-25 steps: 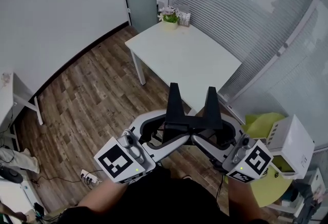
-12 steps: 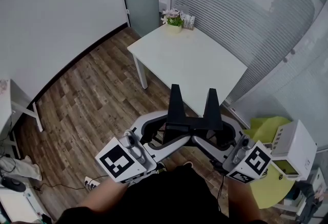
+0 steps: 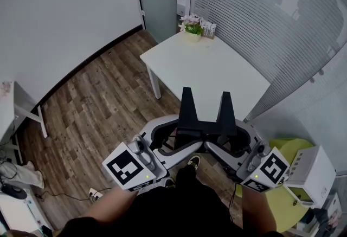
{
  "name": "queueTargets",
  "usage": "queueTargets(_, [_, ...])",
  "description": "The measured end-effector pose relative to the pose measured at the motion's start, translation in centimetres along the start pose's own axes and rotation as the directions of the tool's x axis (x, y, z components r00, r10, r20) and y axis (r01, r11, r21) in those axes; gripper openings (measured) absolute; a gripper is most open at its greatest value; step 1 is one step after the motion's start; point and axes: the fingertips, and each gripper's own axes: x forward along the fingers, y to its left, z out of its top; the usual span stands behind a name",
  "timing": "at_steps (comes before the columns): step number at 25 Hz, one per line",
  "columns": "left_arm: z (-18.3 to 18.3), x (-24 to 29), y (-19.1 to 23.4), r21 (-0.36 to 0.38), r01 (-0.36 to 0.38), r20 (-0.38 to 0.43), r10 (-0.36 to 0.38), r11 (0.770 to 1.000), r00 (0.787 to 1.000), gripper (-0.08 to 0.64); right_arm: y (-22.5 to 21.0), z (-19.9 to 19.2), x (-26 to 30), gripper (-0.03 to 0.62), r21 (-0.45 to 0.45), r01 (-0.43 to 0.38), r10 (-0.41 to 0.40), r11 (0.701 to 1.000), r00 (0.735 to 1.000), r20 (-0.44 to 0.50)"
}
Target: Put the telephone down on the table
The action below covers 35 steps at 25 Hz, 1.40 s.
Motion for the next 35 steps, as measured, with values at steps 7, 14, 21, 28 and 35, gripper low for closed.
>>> queueTargets(7, [0.8, 4.2, 4.0, 0.008, -0.009, -0.009, 0.009, 1.0, 1.0, 0.241, -5.7, 1.3, 1.1, 0.242, 0.005, -0.013, 0.013, 1.0, 1.0, 0.01])
queueTargets(14, [1.1, 8.4, 6.3, 0.008, -0.001, -0.017, 0.001, 1.0, 1.0, 0.242, -10.4, 2.1, 0.6, 0.242, 0.015, -0.001, 0.001, 1.0, 1.0, 0.011])
queueTargets(21, [1.6, 11.6, 8.5, 0.0, 0.005, -0.019, -0.005, 1.0, 1.0, 0.242, -14.2, 3.0, 0.8, 0.242, 0.026, 0.001, -0.002, 1.0, 1.0, 0.028])
queueTargets(28, [0.1, 13.6, 12.2, -0.021, 0.076, -0.03, -0.076, 0.997, 0.997, 0.241, -17.9, 1.7, 2.3, 0.241, 0.038, 0.074, -0.075, 0.997, 0.997, 0.024])
queueTargets(35, [-0.1, 15.6, 17.8, -0.06, 0.244, -0.053, -0.248, 0.968, 0.967, 0.241, -22.1, 1.4, 5.5, 0.241, 0.047, 0.247, -0.248, 0.968, 0.969, 0.022])
